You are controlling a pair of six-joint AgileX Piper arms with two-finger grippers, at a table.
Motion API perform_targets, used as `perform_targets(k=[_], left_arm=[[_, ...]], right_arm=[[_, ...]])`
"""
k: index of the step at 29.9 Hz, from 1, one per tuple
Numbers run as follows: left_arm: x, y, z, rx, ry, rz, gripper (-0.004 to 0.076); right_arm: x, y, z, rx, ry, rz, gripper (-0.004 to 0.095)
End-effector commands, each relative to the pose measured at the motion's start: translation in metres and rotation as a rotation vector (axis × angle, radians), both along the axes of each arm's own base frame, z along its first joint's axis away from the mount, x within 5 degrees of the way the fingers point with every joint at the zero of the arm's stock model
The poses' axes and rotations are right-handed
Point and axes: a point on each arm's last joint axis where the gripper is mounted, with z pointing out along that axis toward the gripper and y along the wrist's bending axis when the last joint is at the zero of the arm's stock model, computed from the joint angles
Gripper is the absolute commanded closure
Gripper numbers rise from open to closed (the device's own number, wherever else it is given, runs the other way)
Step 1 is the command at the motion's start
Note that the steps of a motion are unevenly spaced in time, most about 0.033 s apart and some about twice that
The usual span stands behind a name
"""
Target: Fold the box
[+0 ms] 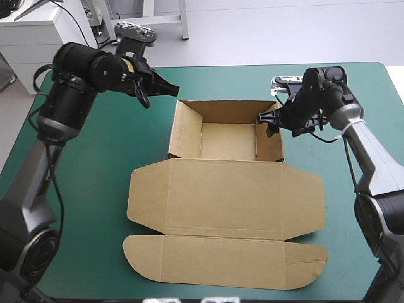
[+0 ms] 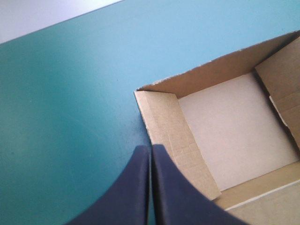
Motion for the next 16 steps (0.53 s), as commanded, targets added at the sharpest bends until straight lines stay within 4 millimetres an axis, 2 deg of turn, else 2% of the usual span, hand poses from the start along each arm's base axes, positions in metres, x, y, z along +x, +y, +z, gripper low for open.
perform_targets(k=[1, 3, 7, 9, 11, 16], left_arm=[[-0.045, 0.017, 0.031, -0.047, -0.038, -0.036, 0.0731], [-0.062, 0.019, 0.025, -0.055, 0.001, -0.092, 0.0731], [-0.092, 0.028, -0.008, -0.005, 0.101, -0.186, 0.0731], [-0.113, 0.034, -0.024, -0.018, 0.136, -0.223, 0.0731], [-0.135, 0.043, -0.035, -0.039, 0.129, -0.23, 0.0731], [-0.177, 0.066, -0.082, -0.041, 0.14, -0.202, 0.0731]], right_arm=[[-0.01, -0.004, 0.014, 0.009, -0.039, -0.006, 0.0279], [-0.01, -0.004, 0.008, 0.009, -0.031, -0.008, 0.0279], [-0.008, -0.003, 0.003, 0.013, -0.05, -0.014, 0.0279], [-0.006, -0.003, 0.001, 0.014, -0.054, -0.015, 0.0279], [-0.004, -0.002, -0.003, 0.015, -0.036, -0.014, 0.0279], [0.003, 0.003, -0.023, 0.002, 0.023, -0.001, 0.0279]])
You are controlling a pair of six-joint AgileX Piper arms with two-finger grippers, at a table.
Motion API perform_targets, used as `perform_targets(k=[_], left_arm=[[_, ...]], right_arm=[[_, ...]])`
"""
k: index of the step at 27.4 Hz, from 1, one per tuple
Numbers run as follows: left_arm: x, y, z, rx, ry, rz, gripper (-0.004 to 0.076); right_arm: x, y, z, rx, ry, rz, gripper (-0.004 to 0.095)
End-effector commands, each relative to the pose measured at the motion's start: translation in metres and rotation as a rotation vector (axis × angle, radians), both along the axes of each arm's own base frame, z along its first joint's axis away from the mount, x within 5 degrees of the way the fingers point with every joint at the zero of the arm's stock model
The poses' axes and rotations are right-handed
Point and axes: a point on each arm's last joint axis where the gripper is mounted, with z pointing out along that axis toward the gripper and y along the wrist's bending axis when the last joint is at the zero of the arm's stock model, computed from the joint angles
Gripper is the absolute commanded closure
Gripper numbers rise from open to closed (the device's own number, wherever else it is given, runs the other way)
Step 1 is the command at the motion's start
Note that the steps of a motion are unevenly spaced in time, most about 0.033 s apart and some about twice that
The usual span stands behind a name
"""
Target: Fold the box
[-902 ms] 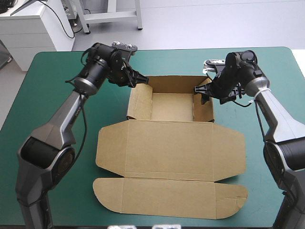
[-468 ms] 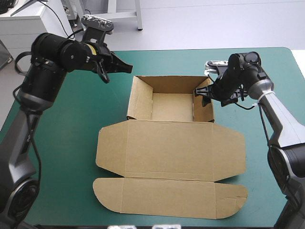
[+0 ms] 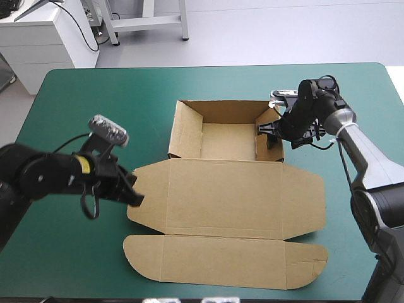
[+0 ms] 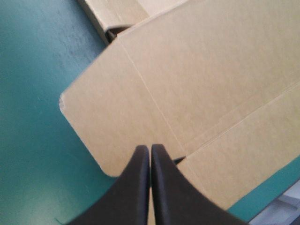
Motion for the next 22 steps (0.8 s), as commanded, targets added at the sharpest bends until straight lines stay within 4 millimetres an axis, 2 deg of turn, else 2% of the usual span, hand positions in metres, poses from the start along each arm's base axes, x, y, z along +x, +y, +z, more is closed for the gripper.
perform_targets(k=[1, 6, 10, 12, 13, 17, 20, 22], left_arm=[[-0.03, 0.013, -0.019, -0.075, -0.063, 0.024, 0.0731], [-0.062, 0.03, -0.058, -0.082, -0.043, 0.069, 0.0731], [-0.077, 0.042, -0.08, -0.108, -0.132, 0.113, 0.0731], [-0.082, 0.048, -0.09, -0.104, -0.186, 0.12, 0.0731], [-0.085, 0.051, -0.094, -0.105, -0.212, 0.123, 0.0731], [-0.094, 0.057, -0.105, -0.115, -0.263, 0.128, 0.0731], [-0.1, 0.06, -0.111, -0.123, -0.275, 0.128, 0.0731], [-0.101, 0.06, -0.113, -0.121, -0.272, 0.128, 0.0731]], right_arm=[[0.0, 0.003, 0.013, 0.023, -0.046, 0.005, 0.0279], [0.002, 0.009, 0.005, 0.074, -0.012, 0.019, 0.0279], [0.0, 0.01, 0.005, 0.072, 0.012, 0.045, 0.0288], [-0.002, 0.009, 0.004, 0.061, 0.024, 0.054, 0.0369], [-0.002, 0.009, 0.005, 0.061, 0.028, 0.055, 0.045], [-0.001, 0.009, 0.011, 0.062, 0.013, 0.064, 0.0911], [0.004, 0.01, 0.031, 0.074, -0.053, 0.069, 0.0928], [0.01, 0.008, 0.057, 0.057, -0.158, 0.104, 0.0929]])
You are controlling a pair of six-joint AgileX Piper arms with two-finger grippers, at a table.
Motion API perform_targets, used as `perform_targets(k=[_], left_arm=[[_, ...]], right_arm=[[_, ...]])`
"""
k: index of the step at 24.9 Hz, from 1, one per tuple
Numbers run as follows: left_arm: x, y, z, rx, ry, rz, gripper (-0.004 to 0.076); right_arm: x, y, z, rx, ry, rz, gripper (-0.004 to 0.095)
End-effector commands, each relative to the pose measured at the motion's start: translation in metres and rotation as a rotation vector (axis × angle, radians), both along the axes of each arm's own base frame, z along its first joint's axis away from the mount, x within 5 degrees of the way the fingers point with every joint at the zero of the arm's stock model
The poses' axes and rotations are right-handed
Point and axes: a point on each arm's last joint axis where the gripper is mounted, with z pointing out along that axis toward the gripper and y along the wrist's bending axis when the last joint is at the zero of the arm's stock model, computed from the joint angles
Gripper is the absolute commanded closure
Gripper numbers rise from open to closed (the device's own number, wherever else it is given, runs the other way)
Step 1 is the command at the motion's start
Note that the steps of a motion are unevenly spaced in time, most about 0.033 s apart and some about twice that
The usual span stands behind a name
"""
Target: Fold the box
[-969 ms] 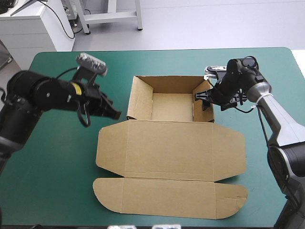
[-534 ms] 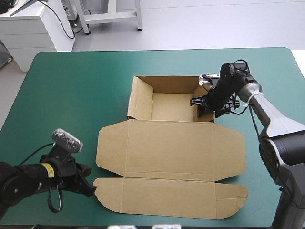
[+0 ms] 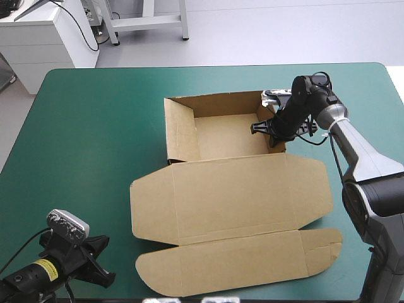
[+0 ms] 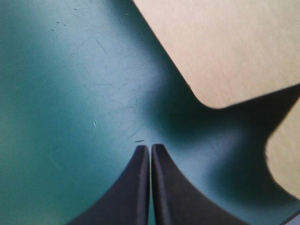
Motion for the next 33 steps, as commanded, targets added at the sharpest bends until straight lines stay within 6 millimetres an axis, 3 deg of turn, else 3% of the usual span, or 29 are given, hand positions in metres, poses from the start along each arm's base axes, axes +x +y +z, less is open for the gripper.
perform_targets(k=[1, 2, 3, 6, 8, 11, 14, 18, 21, 28, 30, 33], left_arm=[[0.003, -0.002, 0.01, -0.048, -0.065, 0.003, 0.0731], [0.003, -0.002, 0.01, -0.048, -0.065, 0.003, 0.0731], [0.003, -0.002, 0.01, -0.046, -0.068, 0.004, 0.0731], [0.003, -0.001, 0.01, -0.031, -0.075, 0.007, 0.0731], [0.004, -0.001, 0.01, -0.03, -0.079, 0.007, 0.0731], [0.004, -0.001, 0.01, -0.031, -0.08, 0.007, 0.0731], [0.004, 0.0, 0.011, -0.019, -0.091, 0.007, 0.0731], [0.005, 0.001, 0.011, -0.007, -0.097, 0.009, 0.0731], [0.005, 0.001, 0.011, -0.006, -0.097, 0.009, 0.0731], [0.006, 0.002, 0.011, 0.013, -0.112, 0.013, 0.0731], [0.006, 0.002, 0.011, 0.009, -0.118, 0.013, 0.0731], [0.006, 0.002, 0.011, 0.009, -0.118, 0.013, 0.0731]], right_arm=[[-0.001, -0.013, 0.073, -0.038, -0.242, 0.017, 0.0929], [0.0, -0.019, 0.082, -0.083, -0.281, 0.009, 0.0929], [0.001, -0.038, 0.102, -0.153, -0.358, -0.03, 0.0929], [0.001, -0.095, 0.124, -0.241, -0.427, -0.168, 0.0929], [0.0, -0.142, 0.124, -0.272, -0.413, -0.288, 0.0929], [-0.005, -0.191, 0.121, -0.301, -0.389, -0.397, 0.0929], [-0.007, -0.222, 0.112, -0.344, -0.363, -0.384, 0.0925], [-0.006, -0.245, 0.099, -0.369, -0.32, -0.372, 0.0862], [-0.005, -0.257, 0.091, -0.328, -0.303, -0.401, 0.0747], [0.0, -0.262, 0.079, -0.294, -0.284, -0.402, 0.0294], [0.0, -0.264, 0.081, -0.314, -0.293, -0.413, 0.0265], [-0.006, -0.271, 0.09, -0.405, -0.313, -0.464, 0.0317]])
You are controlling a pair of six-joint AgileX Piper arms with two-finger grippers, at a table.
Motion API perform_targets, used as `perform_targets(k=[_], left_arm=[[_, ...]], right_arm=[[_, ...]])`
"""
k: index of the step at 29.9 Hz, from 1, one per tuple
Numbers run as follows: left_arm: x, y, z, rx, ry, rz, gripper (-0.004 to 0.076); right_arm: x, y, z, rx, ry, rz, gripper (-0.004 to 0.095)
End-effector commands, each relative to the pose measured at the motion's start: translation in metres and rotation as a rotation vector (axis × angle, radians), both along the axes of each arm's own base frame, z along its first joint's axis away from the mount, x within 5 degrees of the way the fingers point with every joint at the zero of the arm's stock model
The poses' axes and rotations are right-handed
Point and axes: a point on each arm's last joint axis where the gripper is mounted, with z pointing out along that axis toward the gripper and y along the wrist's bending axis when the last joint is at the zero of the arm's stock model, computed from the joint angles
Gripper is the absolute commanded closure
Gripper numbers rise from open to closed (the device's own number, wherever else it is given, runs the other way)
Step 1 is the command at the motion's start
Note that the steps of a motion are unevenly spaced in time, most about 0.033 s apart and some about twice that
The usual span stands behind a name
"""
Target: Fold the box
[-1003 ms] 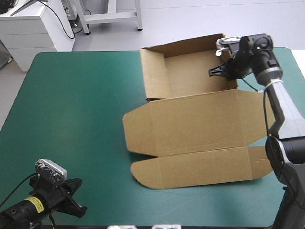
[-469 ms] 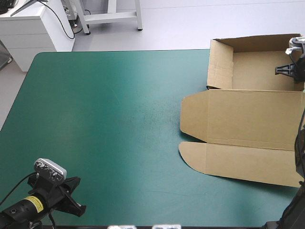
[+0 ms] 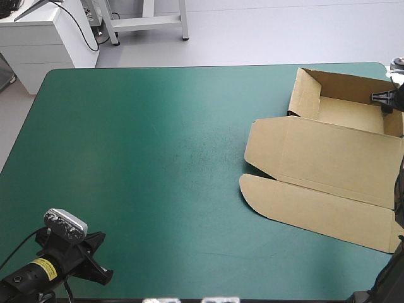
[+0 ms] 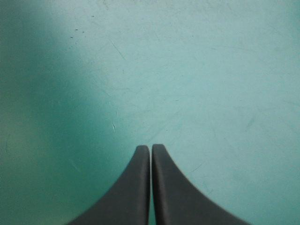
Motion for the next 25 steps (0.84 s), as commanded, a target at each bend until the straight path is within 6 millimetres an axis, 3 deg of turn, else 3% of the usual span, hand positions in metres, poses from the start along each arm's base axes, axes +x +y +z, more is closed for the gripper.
perform_targets(k=[1, 2, 6, 11, 15, 19, 25], left_arm=[[0.004, -0.002, 0.012, -0.035, -0.069, -0.003, 0.0731], [0.004, -0.002, 0.012, -0.027, -0.073, -0.001, 0.0731], [0.005, -0.001, 0.012, -0.018, -0.078, -0.001, 0.0731], [0.004, 0.0, 0.011, -0.006, -0.072, 0.0, 0.0731], [0.004, 0.001, 0.01, 0.014, -0.067, 0.001, 0.0731], [0.004, 0.001, 0.01, 0.015, -0.067, -0.001, 0.0731], [0.005, 0.001, 0.01, 0.014, -0.073, 0.0, 0.0731]], right_arm=[[-0.019, -0.006, 0.05, -0.144, -0.118, -0.061, 0.0391], [-0.023, -0.005, 0.057, -0.153, -0.134, -0.062, 0.0465], [-0.04, 0.013, 0.092, -0.082, -0.268, -0.025, 0.093], [-0.068, 0.059, 0.139, 0.135, -0.458, 0.214, 0.0929], [-0.093, 0.093, 0.162, 0.213, -0.545, 0.36, 0.0929], [-0.114, 0.119, 0.163, 0.202, -0.537, 0.424, 0.0929], [-0.142, 0.152, 0.136, 0.18, -0.559, 0.466, 0.0929]])
